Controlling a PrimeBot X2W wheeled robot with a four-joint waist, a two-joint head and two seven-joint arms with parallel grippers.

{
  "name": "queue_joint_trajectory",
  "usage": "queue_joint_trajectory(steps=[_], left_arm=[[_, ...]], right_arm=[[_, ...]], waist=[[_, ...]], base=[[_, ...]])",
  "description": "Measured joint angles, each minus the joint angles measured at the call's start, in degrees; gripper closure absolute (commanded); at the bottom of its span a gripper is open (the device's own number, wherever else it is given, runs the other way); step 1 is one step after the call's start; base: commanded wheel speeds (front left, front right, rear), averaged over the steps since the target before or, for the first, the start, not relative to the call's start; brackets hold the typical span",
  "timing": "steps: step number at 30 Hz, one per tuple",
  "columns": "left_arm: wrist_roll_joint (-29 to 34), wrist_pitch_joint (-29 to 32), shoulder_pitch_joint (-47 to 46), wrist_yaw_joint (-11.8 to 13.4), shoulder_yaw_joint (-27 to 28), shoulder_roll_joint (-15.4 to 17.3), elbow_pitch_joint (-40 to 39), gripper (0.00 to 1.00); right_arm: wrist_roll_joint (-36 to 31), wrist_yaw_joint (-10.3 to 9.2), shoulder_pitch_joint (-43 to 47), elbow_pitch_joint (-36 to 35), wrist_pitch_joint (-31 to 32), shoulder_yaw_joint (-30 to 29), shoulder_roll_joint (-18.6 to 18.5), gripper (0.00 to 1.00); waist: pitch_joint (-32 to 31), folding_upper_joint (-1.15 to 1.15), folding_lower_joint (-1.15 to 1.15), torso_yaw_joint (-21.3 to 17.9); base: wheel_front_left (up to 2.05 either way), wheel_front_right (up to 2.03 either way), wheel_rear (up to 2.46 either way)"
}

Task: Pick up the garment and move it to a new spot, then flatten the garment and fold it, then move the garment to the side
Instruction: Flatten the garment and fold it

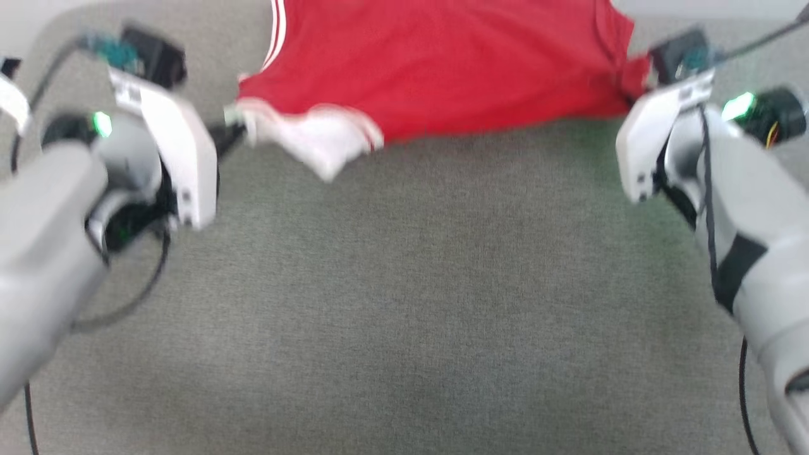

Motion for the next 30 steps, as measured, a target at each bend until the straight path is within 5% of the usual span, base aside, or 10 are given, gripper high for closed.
queue_joint_trajectory(steps=[5,10,19,30], left_arm=[[-2.7,2.7,8.6,5.4,-1.4,5.7,-11.4,1.00],[-5.3,3.1,17.2,12.3,-2.4,11.0,-23.4,1.00],[-7.7,1.3,27.9,21.3,-4.7,17.2,-39.0,1.00],[-9.9,0.5,33.7,24.2,-5.9,19.9,-44.4,1.00]], right_arm=[[8.9,0.00,9.1,-9.4,4.7,7.9,-4.5,1.00],[18.5,0.01,19.2,-24.8,11.7,14.7,-13.1,1.00],[28.4,0.00,36.3,-48.9,21.3,15.1,-28.4,1.00],[30.8,0.00,51.1,-62.1,25.0,6.4,-30.5,1.00]], waist=[[-2.7,0.00,0.00,0.2],[-4.5,0.00,0.00,0.1],[-5.3,0.00,0.00,0.2],[-6.8,0.00,0.00,-0.5]], base=[[0.00,0.00,0.00],[0.00,0.00,0.00],[0.00,0.00,0.00],[0.00,0.00,0.00]])
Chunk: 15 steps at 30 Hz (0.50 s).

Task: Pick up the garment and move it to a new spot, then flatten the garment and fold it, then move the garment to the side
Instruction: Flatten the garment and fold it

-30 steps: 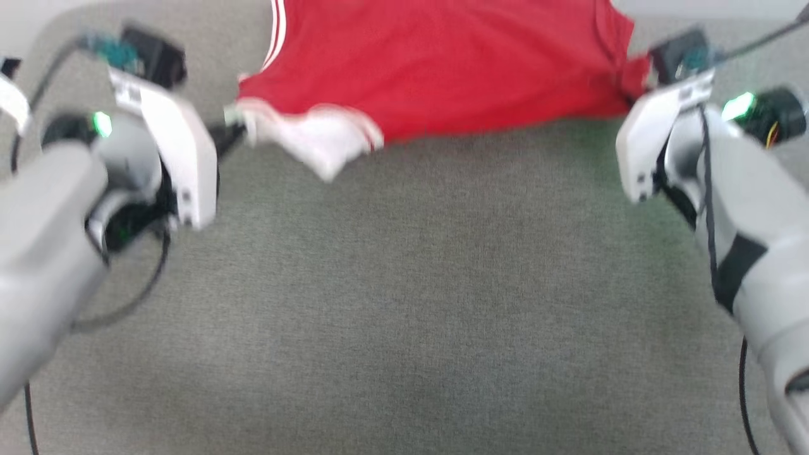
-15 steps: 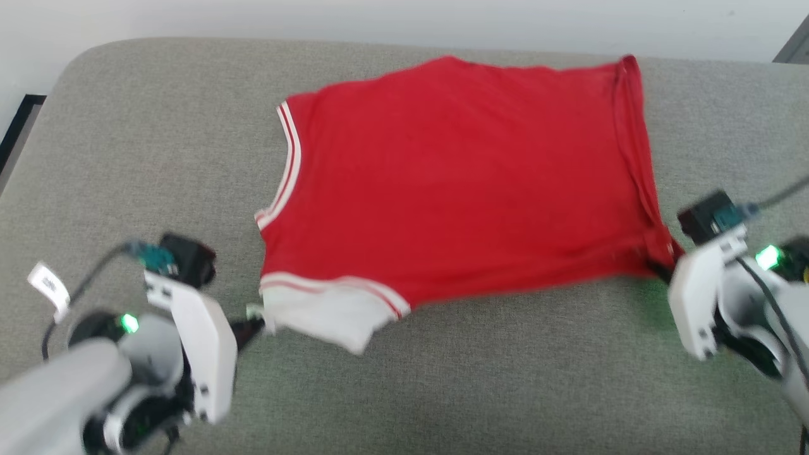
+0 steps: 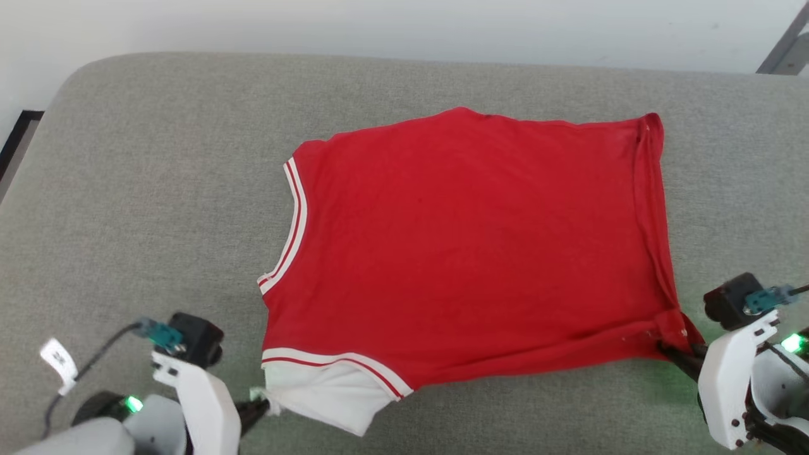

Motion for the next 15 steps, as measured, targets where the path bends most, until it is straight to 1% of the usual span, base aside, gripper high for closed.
queue_joint_trajectory(steps=[6,8,9,11,13,14,15], left_arm=[[2.3,1.1,-4.8,0.8,2.7,3.4,-3.1,1.00],[3.1,1.3,-7.2,0.9,3.9,3.8,-3.4,1.00],[3.5,1.6,-8.5,0.5,4.4,3.8,-3.3,1.00],[5.2,2.3,-11.2,-0.2,5.2,3.6,-2.2,1.00],[5.9,2.8,-13.8,-1.3,6.0,2.6,-0.1,1.00],[6.5,3.2,-15.2,-2.0,6.2,1.8,1.1,1.00],[7.6,3.8,-18.0,-3.6,6.6,0.1,4.5,1.00]], right_arm=[[-1.8,0.00,2.9,-5.1,1.3,-7.4,2.3,1.00],[-2.9,0.00,2.9,-6.4,2.2,-9.4,3.3,1.00],[-3.5,0.00,2.6,-6.8,2.9,-10.3,3.9,1.00],[-4.7,0.00,1.4,-7.1,3.7,-11.4,4.7,1.00],[-5.8,0.00,-0.8,-7.1,4.5,-12.7,5.8,1.00],[-6.2,0.00,-2.0,-6.9,5.0,-13.2,6.6,1.00],[-7.9,0.00,-4.5,-6.3,5.6,-13.8,8.0,1.00]], waist=[[-0.2,0.00,0.00,-0.6],[0.0,0.00,0.00,-0.9],[0.2,0.00,0.00,-1.1],[0.6,0.00,0.00,-1.5],[1.2,0.00,0.00,-1.8],[1.5,0.00,0.00,-2.0],[2.3,0.00,0.00,-2.3]], base=[[0.00,0.00,0.00],[0.00,0.00,0.00],[0.00,0.00,0.00],[0.00,0.00,0.00],[0.00,0.00,0.00],[0.00,0.00,0.00],[0.00,0.00,0.00]])
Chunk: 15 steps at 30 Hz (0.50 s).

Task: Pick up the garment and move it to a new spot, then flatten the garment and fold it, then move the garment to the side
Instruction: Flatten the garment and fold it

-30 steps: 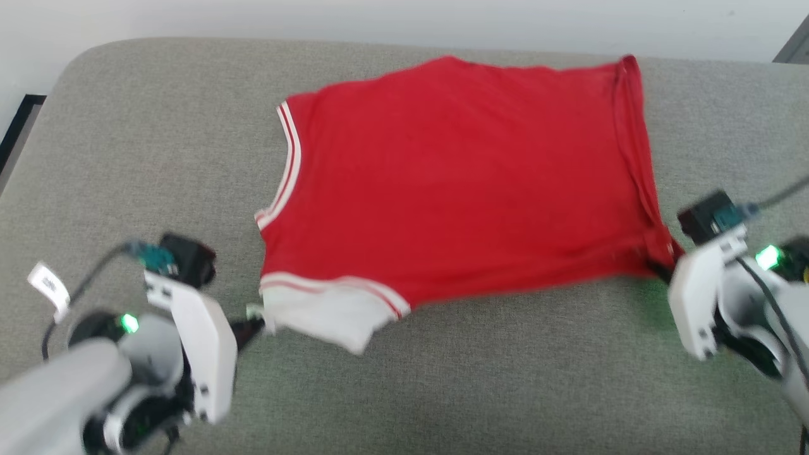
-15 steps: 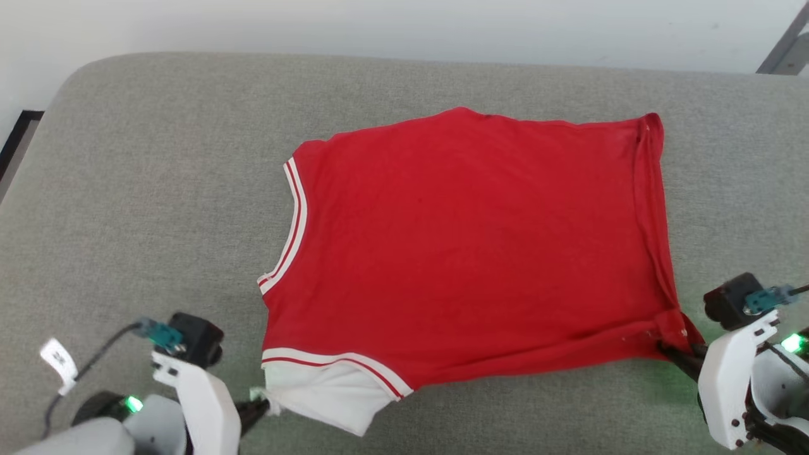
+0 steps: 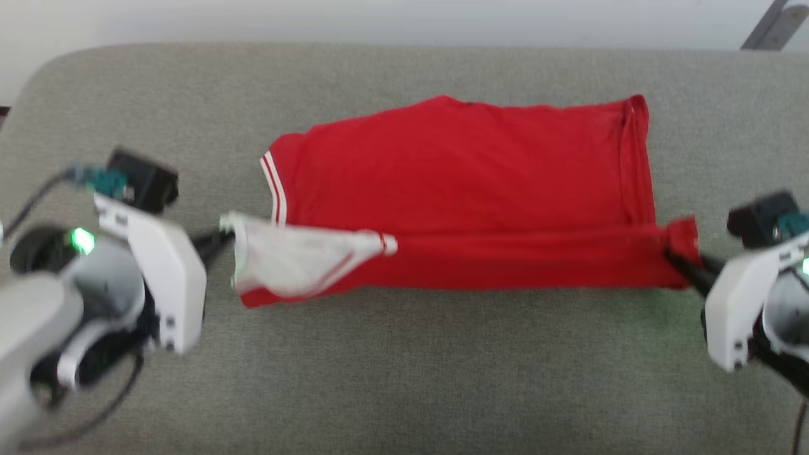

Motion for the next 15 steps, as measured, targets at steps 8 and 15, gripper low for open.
queue_joint_trajectory(steps=[8,15], left_arm=[[3.7,1.0,-8.4,-6.8,-0.3,-8.7,16.3,1.00],[4.6,0.5,-13.0,-12.7,-0.8,-16.5,34.0,1.00]], right_arm=[[-3.3,0.00,-9.9,6.5,1.2,1.0,3.5,1.00],[-4.6,0.00,-18.9,17.0,-0.2,5.0,6.8,1.00]], waist=[[3.7,0.00,0.00,-0.7],[7.5,0.00,0.00,-1.5]], base=[[0.00,0.00,0.00],[0.00,0.00,0.00]])
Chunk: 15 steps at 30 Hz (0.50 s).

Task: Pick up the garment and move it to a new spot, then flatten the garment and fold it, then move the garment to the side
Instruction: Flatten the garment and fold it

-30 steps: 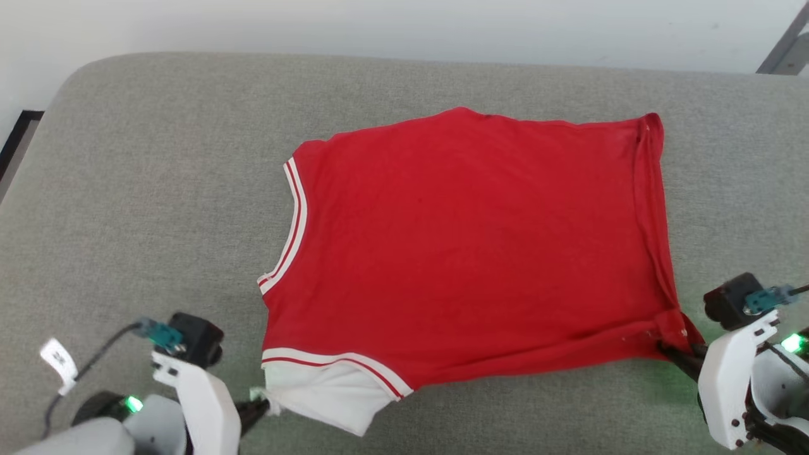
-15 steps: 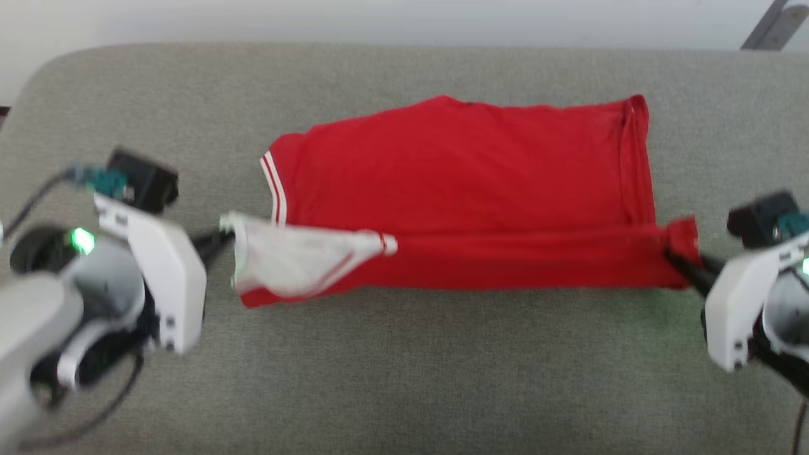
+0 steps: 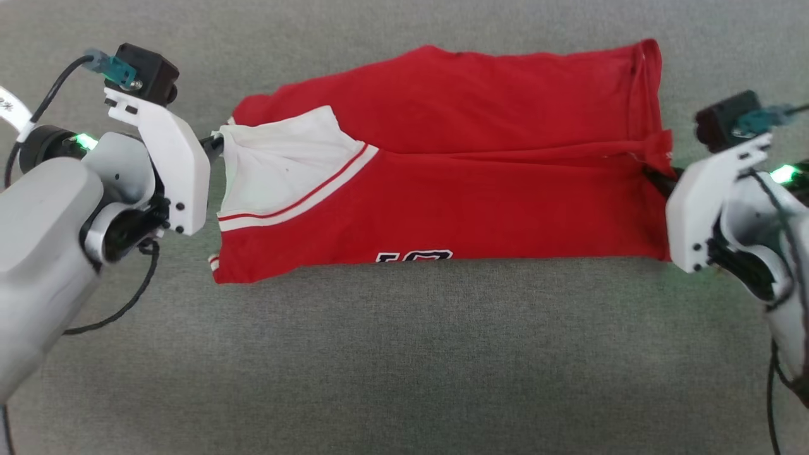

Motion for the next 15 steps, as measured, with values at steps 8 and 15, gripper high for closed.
queue_joint_trajectory(steps=[8,15], left_arm=[[-1.9,0.8,-1.5,-4.7,-0.5,-7.3,15.4,0.53],[-3.7,0.7,-2.6,-6.4,0.5,-9.1,21.1,0.00]], right_arm=[[0.4,0.00,-5.9,9.0,-0.8,5.1,1.9,0.00],[1.5,-0.01,-7.3,11.5,-4.2,6.8,1.7,0.00]], waist=[[1.9,0.00,0.00,-0.4],[1.1,0.00,0.00,-0.2]], base=[[0.00,0.00,0.00],[0.00,0.00,0.00]])
